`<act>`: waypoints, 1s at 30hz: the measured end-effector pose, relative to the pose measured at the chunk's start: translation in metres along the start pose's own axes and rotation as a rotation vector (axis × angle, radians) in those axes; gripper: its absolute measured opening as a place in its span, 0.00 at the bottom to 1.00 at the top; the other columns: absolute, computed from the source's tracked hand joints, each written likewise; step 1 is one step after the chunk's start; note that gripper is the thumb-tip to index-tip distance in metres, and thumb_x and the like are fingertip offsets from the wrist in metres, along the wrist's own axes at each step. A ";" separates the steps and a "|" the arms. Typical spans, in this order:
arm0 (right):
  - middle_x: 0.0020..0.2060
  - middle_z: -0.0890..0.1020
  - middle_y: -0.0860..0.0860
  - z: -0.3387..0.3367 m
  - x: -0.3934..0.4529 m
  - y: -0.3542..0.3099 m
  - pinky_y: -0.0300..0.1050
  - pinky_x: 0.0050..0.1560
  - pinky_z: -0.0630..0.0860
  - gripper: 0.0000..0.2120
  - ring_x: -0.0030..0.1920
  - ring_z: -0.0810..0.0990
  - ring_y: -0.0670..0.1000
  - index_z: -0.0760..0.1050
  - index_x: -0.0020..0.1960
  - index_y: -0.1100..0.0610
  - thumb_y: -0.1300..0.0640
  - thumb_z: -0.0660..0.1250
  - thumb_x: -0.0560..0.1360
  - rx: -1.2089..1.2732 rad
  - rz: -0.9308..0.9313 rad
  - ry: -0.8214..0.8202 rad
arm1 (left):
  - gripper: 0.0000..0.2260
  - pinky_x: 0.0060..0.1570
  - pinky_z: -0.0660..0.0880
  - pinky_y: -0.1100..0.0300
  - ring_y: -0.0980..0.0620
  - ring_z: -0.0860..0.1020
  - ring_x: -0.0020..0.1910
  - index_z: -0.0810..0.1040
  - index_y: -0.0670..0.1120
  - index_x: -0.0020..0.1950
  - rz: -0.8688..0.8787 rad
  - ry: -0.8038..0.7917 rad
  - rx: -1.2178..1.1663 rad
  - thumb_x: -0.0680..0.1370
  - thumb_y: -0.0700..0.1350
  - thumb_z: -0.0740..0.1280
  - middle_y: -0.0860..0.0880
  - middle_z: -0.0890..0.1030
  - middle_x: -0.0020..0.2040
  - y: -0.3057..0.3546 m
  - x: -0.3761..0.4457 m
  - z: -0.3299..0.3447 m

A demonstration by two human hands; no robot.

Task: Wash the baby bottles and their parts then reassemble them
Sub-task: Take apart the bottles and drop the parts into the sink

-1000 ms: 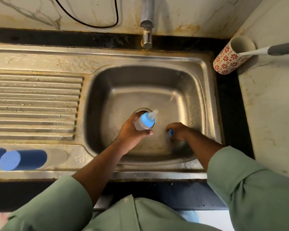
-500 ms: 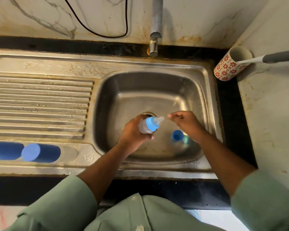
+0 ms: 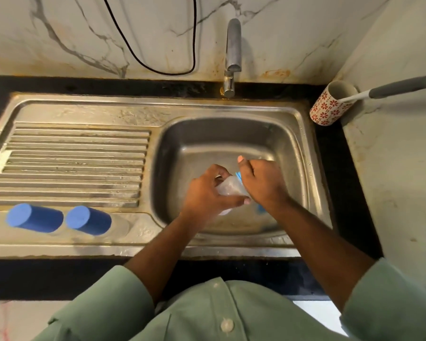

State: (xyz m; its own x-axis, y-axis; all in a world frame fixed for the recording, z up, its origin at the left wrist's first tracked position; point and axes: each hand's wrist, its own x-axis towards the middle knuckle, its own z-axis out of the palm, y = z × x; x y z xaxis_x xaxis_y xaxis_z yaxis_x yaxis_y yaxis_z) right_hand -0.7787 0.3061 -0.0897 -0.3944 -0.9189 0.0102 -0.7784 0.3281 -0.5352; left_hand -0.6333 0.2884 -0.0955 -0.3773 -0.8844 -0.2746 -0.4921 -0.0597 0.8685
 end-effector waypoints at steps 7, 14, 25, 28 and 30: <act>0.29 0.74 0.44 -0.030 0.010 -0.008 0.38 0.36 0.69 0.13 0.33 0.72 0.42 0.73 0.34 0.49 0.49 0.65 0.77 0.409 -0.479 -0.241 | 0.33 0.39 0.80 0.52 0.45 0.82 0.39 0.78 0.38 0.55 -0.176 -0.640 -0.939 0.61 0.58 0.82 0.41 0.82 0.44 -0.010 -0.004 -0.018; 0.53 0.81 0.49 -0.069 0.016 -0.009 0.38 0.45 0.77 0.26 0.50 0.83 0.50 0.77 0.57 0.52 0.36 0.69 0.66 0.364 -0.089 -0.617 | 0.13 0.46 0.79 0.53 0.46 0.82 0.42 0.86 0.42 0.48 -0.038 -0.420 -0.478 0.66 0.44 0.79 0.41 0.85 0.44 -0.011 0.005 -0.040; 0.55 0.77 0.41 -0.057 0.003 0.002 0.42 0.56 0.75 0.24 0.56 0.76 0.44 0.75 0.57 0.47 0.63 0.78 0.66 0.233 -0.206 -0.776 | 0.21 0.50 0.80 0.58 0.51 0.84 0.48 0.81 0.42 0.59 0.025 -0.406 -0.247 0.67 0.36 0.79 0.47 0.86 0.50 -0.022 -0.001 -0.035; 0.53 0.79 0.42 -0.044 0.002 0.006 0.47 0.59 0.75 0.22 0.55 0.77 0.43 0.79 0.55 0.49 0.63 0.79 0.65 0.288 -0.198 -0.616 | 0.27 0.52 0.78 0.64 0.56 0.82 0.52 0.77 0.51 0.62 0.059 -0.376 -0.247 0.68 0.33 0.79 0.55 0.83 0.51 -0.030 0.002 -0.031; 0.53 0.79 0.43 -0.039 0.001 0.013 0.47 0.58 0.76 0.23 0.55 0.78 0.44 0.79 0.55 0.47 0.61 0.80 0.64 0.346 -0.117 -0.458 | 0.28 0.53 0.76 0.65 0.58 0.79 0.54 0.75 0.56 0.62 0.102 -0.340 -0.091 0.68 0.35 0.78 0.59 0.81 0.52 -0.043 0.007 -0.028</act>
State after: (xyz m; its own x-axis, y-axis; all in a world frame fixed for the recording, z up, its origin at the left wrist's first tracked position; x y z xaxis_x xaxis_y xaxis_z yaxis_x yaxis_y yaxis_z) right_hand -0.8084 0.3176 -0.0640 -0.0040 -0.9711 -0.2388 -0.5688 0.1986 -0.7981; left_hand -0.5930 0.2714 -0.1232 -0.6675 -0.6848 -0.2923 -0.3719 -0.0334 0.9277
